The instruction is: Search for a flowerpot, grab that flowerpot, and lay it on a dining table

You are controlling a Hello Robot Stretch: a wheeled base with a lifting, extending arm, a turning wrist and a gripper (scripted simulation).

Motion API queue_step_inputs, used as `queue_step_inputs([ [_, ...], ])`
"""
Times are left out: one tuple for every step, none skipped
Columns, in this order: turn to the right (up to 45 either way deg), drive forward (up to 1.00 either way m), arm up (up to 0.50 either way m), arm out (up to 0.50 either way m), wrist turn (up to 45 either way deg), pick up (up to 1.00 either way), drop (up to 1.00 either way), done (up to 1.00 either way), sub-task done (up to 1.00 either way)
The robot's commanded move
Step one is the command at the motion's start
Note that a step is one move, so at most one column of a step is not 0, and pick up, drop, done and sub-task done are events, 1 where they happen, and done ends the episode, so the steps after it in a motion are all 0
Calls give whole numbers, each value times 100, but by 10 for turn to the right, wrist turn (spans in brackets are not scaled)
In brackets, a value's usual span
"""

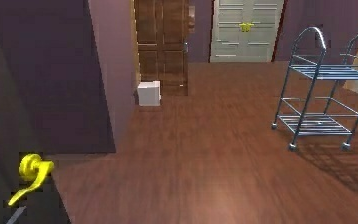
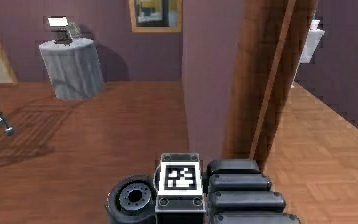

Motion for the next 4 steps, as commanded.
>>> queue_step_inputs([
  [330,0,0,0,0,0,0,0,0],
  [0,30,0,0,0,0,0,0,0],
  [-180,0,0,0,0,0,0,0,0],
  [0,100,0,0,0,0,0,0,0],
])
